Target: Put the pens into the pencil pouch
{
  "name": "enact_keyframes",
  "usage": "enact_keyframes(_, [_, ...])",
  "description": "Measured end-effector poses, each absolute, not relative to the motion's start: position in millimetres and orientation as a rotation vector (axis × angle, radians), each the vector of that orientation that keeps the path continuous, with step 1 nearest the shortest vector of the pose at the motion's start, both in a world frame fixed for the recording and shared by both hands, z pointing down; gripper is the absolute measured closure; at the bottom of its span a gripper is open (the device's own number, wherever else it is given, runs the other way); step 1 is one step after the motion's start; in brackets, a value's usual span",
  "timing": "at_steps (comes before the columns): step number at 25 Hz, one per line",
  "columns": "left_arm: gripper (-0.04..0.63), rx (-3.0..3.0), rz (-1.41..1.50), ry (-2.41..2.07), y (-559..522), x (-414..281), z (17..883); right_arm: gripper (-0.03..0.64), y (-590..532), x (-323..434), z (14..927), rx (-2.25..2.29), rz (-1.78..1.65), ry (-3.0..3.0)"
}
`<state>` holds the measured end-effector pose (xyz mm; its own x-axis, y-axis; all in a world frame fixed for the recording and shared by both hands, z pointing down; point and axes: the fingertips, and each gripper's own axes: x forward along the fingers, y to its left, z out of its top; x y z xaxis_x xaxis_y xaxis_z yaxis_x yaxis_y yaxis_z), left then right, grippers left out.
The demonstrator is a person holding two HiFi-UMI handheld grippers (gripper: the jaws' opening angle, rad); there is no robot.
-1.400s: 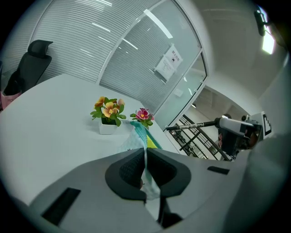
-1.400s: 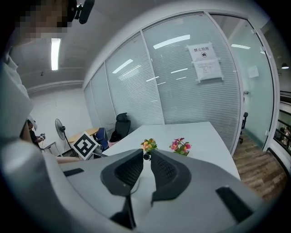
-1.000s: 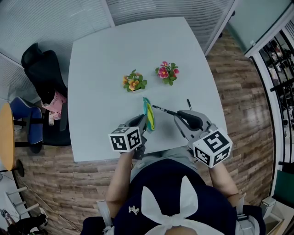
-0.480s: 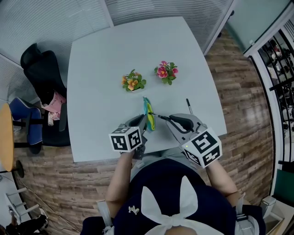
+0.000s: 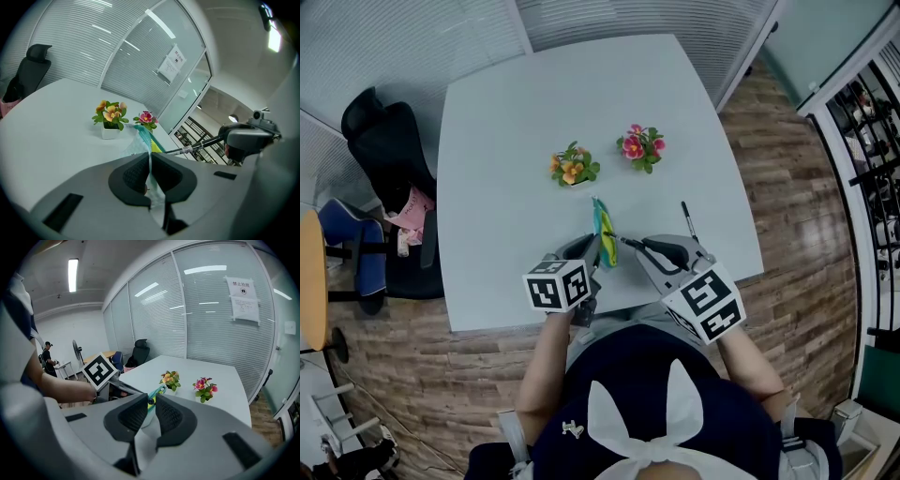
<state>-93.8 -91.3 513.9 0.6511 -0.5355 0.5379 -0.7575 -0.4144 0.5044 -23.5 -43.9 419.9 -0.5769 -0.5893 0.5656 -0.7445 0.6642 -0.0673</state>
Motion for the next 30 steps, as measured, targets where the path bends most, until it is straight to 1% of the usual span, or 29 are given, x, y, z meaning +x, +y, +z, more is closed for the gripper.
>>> enact_keyframes(19, [0.563,2.129,0.381,-1.006,-87,-98,510,0.557,-43,-51,425,0.948,0.327,-2.328])
enact_keyframes(30, [0.563,2.124,0.378,-1.012,-83,-103,511,0.557,-43,-59,440,0.906,0.34,-2.312])
